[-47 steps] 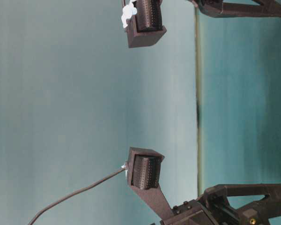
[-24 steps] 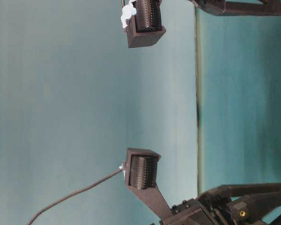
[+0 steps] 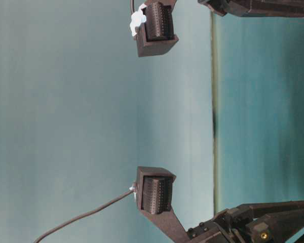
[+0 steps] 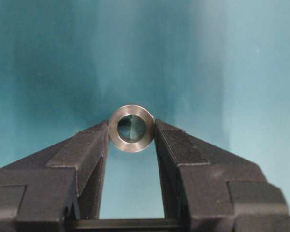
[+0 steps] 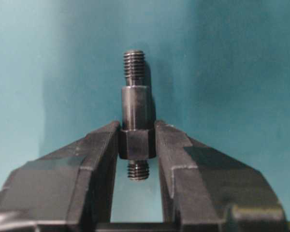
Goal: Insert the washer onto the shaft with both hands.
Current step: 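Close left gripper on the washer and right gripper on the shaft, then lift both parts and rotate grippers to face each other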
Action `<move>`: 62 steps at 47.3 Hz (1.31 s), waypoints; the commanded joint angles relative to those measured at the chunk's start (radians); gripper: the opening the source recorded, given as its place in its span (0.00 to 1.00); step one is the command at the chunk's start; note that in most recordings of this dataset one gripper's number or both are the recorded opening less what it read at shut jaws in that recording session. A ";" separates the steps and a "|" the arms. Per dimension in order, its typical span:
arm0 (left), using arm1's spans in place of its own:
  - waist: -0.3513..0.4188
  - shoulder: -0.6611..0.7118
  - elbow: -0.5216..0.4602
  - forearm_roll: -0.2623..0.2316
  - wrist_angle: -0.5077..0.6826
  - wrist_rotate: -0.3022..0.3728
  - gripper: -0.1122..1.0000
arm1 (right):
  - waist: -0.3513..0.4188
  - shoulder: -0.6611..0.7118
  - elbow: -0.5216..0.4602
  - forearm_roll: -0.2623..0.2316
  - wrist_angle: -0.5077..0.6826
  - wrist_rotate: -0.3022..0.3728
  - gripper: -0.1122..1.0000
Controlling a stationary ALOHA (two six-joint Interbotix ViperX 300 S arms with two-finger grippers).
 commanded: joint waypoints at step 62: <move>-0.002 -0.284 0.043 0.002 -0.364 -0.017 0.41 | -0.008 -0.281 0.057 0.055 -0.235 0.086 0.10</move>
